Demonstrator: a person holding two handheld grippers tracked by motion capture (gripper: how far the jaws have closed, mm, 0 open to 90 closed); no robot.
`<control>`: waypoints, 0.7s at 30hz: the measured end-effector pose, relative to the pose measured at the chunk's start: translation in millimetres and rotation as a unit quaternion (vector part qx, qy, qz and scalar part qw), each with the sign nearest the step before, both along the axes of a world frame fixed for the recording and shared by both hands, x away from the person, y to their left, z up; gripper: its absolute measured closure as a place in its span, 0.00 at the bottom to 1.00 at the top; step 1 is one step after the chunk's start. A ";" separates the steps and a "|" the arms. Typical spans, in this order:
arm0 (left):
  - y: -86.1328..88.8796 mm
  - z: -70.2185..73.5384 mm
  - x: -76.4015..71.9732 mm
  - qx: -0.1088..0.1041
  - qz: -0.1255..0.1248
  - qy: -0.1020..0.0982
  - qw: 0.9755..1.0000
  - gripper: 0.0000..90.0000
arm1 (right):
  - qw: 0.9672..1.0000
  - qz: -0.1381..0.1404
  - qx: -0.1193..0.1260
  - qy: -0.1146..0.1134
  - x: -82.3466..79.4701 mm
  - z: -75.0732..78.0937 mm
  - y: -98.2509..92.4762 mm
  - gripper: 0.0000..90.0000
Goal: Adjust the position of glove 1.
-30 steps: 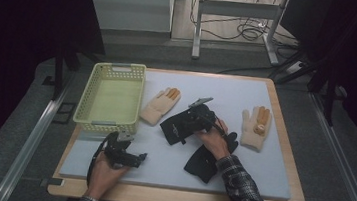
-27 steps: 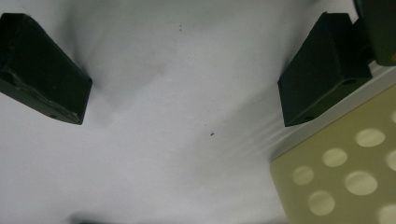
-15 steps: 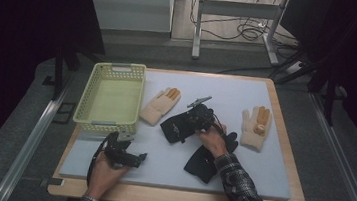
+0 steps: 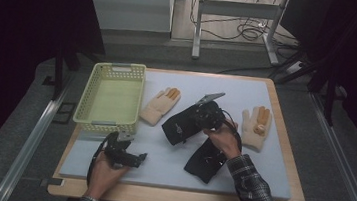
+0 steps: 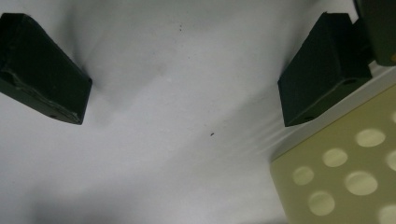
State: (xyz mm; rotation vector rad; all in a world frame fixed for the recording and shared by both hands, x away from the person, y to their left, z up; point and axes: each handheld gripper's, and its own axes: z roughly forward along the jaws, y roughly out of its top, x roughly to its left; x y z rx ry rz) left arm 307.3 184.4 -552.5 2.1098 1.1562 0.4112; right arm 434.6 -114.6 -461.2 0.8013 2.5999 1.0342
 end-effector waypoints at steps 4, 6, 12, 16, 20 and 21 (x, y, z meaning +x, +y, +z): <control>0.1 -0.1 0.1 0.000 -0.001 -0.001 1.000 0.03 | 1.000 0.013 0.000 -0.011 -12.8 19.3 -6.9 0.97; 0.1 -0.1 0.1 0.000 -0.001 -0.001 1.000 0.03 | 1.000 0.019 0.000 -0.012 -16.3 23.7 -8.9 0.97; -0.2 -0.2 0.1 -0.001 0.001 -0.002 1.000 0.03 | 0.999 0.036 -0.007 -0.017 -45.3 47.1 -29.2 0.97; -0.1 0.0 0.1 -0.001 0.001 -0.001 1.000 0.03 | 0.999 0.044 -0.018 -0.020 -63.1 54.4 -45.9 0.97; -0.2 -0.2 0.1 -0.002 0.001 -0.002 1.000 0.03 | 0.998 0.045 -0.033 -0.013 -75.3 53.5 -63.3 0.97; -0.2 -0.2 0.1 -0.002 0.001 -0.002 1.000 0.03 | 0.998 0.043 -0.037 -0.009 -76.9 51.1 -66.9 0.97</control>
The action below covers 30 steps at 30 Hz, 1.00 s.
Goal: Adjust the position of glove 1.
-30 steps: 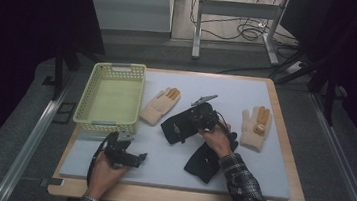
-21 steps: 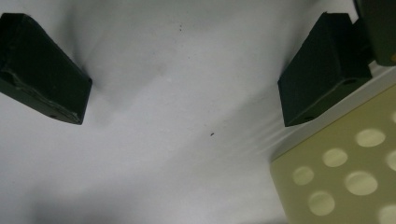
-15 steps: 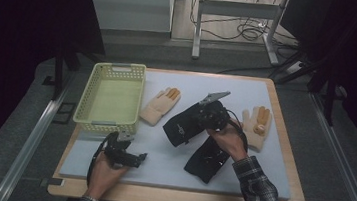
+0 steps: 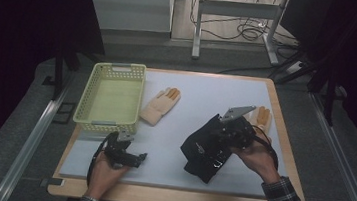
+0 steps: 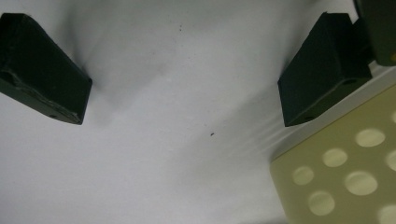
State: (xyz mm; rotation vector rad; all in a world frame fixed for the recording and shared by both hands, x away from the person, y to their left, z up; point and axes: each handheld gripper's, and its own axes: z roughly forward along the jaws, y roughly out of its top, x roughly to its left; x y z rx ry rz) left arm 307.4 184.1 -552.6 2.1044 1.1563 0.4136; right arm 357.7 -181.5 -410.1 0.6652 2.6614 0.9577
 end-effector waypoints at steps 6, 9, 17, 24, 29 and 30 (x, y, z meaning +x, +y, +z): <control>0.0 -0.1 0.0 0.000 0.000 0.000 1.000 0.03 | 1.000 0.001 -0.021 0.023 0.6 -31.3 -12.0 0.97; -0.2 -0.1 -0.2 -0.001 0.001 0.000 1.000 0.03 | 0.999 0.002 -0.032 0.028 0.8 -44.0 -11.0 0.96; 0.1 0.1 -0.2 0.001 -0.001 0.001 1.000 0.03 | 0.998 0.004 -0.060 0.033 2.9 -79.9 -7.3 0.93; 0.1 0.1 -0.1 0.001 -0.001 0.001 1.000 0.03 | 0.999 -0.027 -0.011 0.018 -0.5 -73.1 -22.0 0.66; 0.1 0.1 -0.2 0.001 0.000 0.001 1.000 0.03 | 0.996 -0.083 0.025 0.015 -2.6 -69.4 -51.8 0.72; 0.1 0.1 -0.2 0.001 0.000 0.001 1.000 0.03 | 0.995 -0.094 0.031 0.017 -3.2 -70.6 -58.2 0.77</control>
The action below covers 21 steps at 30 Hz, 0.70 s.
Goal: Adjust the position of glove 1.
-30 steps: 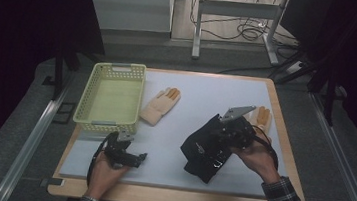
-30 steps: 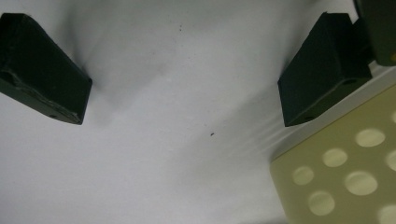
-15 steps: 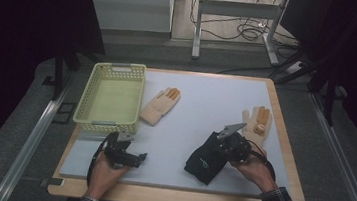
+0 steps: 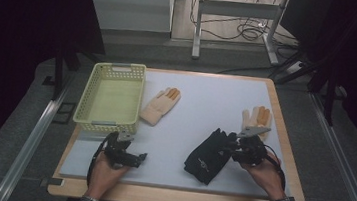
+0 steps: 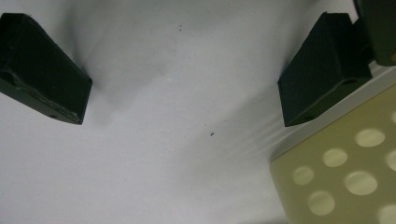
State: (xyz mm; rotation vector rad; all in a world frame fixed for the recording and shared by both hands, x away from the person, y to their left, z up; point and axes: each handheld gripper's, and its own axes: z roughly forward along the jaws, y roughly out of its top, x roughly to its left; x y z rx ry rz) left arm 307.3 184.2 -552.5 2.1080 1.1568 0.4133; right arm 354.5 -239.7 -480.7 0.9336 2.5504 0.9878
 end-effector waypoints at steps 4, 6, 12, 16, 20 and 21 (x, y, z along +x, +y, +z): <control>0.0 0.0 0.0 0.000 0.000 0.000 1.000 0.03 | 1.000 -0.025 0.009 0.001 -3.2 -8.3 -15.4 0.93; 0.0 0.0 0.0 0.000 0.000 0.000 1.000 0.03 | 0.999 -0.039 0.018 0.000 -5.7 -15.9 -22.4 0.98; 0.0 0.0 0.0 0.000 0.000 0.000 1.000 0.03 | 0.998 -0.061 0.024 0.004 -8.4 -40.5 -22.2 0.98; 0.0 0.0 0.0 0.000 0.000 0.000 1.000 0.03 | 0.998 -0.063 0.023 -0.005 -1.7 -41.6 -14.2 0.98; 0.0 0.0 0.0 0.000 0.000 0.000 1.000 0.03 | 0.997 -0.064 0.030 -0.003 9.8 -42.6 -7.9 0.98; 0.0 0.0 0.0 0.000 0.000 0.000 1.000 0.03 | 0.997 -0.065 0.031 -0.002 12.6 -42.8 -5.9 0.98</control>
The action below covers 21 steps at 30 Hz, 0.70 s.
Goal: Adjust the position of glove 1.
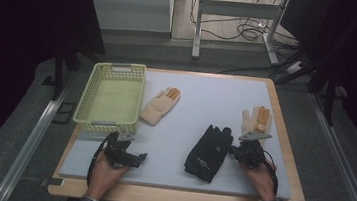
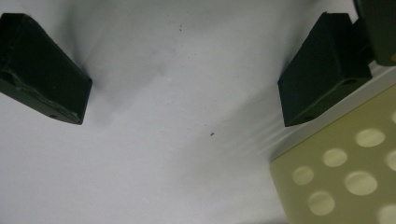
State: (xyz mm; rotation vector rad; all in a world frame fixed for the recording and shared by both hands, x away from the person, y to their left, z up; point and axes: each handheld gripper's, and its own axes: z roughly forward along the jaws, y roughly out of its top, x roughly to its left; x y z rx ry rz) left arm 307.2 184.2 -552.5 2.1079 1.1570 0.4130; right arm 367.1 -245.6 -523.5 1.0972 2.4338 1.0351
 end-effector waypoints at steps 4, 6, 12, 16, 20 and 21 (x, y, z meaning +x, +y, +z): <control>0.0 0.0 0.0 0.000 0.000 0.000 1.000 0.03 | 1.000 0.003 0.003 0.002 12.3 -0.5 9.6 0.98; 0.0 0.0 0.0 0.000 0.000 0.000 1.000 0.03 | 1.000 0.004 0.002 0.004 17.7 -0.3 15.2 0.98; 0.0 0.0 0.0 0.000 0.000 0.000 1.000 0.03 | 1.000 0.011 0.005 0.006 32.6 -1.2 30.3 0.98; 0.0 0.0 0.0 0.000 0.000 0.000 1.000 0.03 | 1.000 0.017 0.007 0.004 39.3 -2.1 38.3 0.98; 0.0 0.0 0.0 0.000 0.000 0.000 1.000 0.03 | 1.000 0.020 0.010 0.003 43.0 -2.9 42.7 0.98; 0.0 0.0 0.0 0.000 0.000 0.000 1.000 0.03 | 1.000 0.020 0.010 0.002 43.4 -3.0 43.0 0.97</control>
